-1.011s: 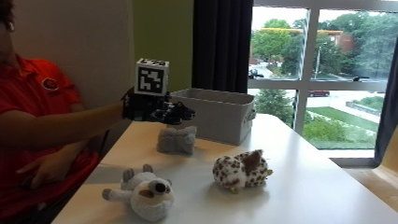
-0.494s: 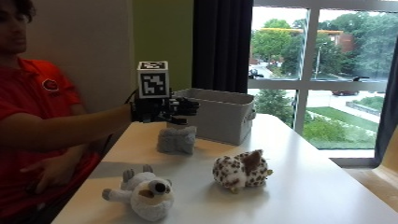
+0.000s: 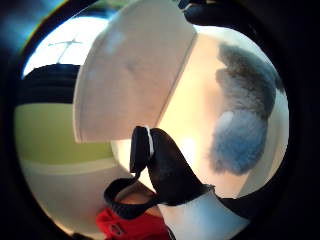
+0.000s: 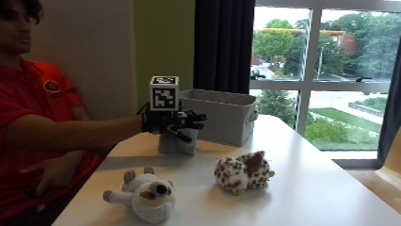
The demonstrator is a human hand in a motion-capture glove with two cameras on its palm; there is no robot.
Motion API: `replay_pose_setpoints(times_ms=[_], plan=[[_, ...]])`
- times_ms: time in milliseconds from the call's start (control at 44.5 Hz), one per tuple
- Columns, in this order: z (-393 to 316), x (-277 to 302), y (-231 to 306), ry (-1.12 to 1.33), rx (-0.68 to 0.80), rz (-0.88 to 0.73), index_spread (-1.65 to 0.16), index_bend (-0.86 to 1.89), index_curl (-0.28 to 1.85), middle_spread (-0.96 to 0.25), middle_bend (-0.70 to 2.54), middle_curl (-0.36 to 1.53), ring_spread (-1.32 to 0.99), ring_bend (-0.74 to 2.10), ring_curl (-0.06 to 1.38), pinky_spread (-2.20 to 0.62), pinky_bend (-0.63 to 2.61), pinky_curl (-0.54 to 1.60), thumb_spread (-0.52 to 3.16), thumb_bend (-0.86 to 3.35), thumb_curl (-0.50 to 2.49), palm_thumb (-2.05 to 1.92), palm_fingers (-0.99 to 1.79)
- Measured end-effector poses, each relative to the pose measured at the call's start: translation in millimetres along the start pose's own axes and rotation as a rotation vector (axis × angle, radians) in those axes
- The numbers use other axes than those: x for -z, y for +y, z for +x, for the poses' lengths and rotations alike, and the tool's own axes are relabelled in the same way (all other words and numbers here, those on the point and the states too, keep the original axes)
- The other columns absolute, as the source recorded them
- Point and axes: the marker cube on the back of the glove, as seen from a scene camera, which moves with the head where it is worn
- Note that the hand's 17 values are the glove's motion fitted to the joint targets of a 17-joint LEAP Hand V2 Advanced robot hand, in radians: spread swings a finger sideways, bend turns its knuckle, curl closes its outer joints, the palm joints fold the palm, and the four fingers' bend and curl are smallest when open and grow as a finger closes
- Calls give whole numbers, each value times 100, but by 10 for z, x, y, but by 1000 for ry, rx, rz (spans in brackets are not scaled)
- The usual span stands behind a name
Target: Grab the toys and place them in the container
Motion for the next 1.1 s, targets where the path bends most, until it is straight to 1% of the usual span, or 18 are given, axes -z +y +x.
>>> replay_pose_setpoints(times_ms=[247,337,472,561,584,606,651,674,786,876,898,943,1033,1078,1100], plan=[[-16,-182,-47,49,-28,-77,-40,25,35,-7,8,14,-3,19,13,5,112,43,114,-4,17,-5,-8],[2,-277,-67,63,-42,-118,-41,21,35,-7,11,14,-2,27,16,4,114,43,114,-4,18,-4,-1],[18,-371,-64,69,-45,-183,-41,19,35,-7,12,14,-1,33,19,2,118,43,114,-3,20,-3,0],[4,-417,-38,134,-42,-253,-42,17,34,-7,11,14,-1,43,21,-2,119,42,115,-2,21,-1,0],[1,-421,-32,160,-45,-267,-41,19,35,-7,12,14,-1,39,20,-1,121,43,115,-3,21,-2,-2],[1,-422,-26,187,-50,-280,-41,15,34,-7,11,14,-1,53,25,-6,119,42,115,-1,22,1,5],[6,-415,-14,240,-67,-303,-42,14,32,-8,13,14,-3,60,26,-10,118,41,116,0,23,3,9],[11,-409,-10,261,-74,-311,-42,11,31,-8,12,14,-4,67,27,-14,122,42,116,0,24,4,16],[22,-376,1,309,-91,-335,-43,9,27,-11,15,14,-12,82,31,-27,132,41,121,5,28,15,32],[7,-352,8,277,-70,-328,-44,14,26,-14,15,14,-17,86,33,-34,137,42,124,7,31,22,39],[5,-355,4,277,-75,-318,-45,17,27,-15,17,15,-18,85,33,-37,138,42,126,8,32,24,47],[9,-369,4,294,-75,-295,-45,20,27,-17,17,15,-21,82,32,-39,138,41,128,10,33,28,52],[-26,-398,22,266,-22,-206,-45,25,30,-23,23,18,-29,81,32,-43,130,38,128,13,37,37,69],[-2,-409,22,278,-4,-147,-45,28,32,-26,30,21,-33,84,33,-44,121,36,125,15,40,43,84],[26,-409,21,297,8,-122,-45,29,33,-27,30,21,-35,84,33,-45,119,35,123,16,41,45,86]])
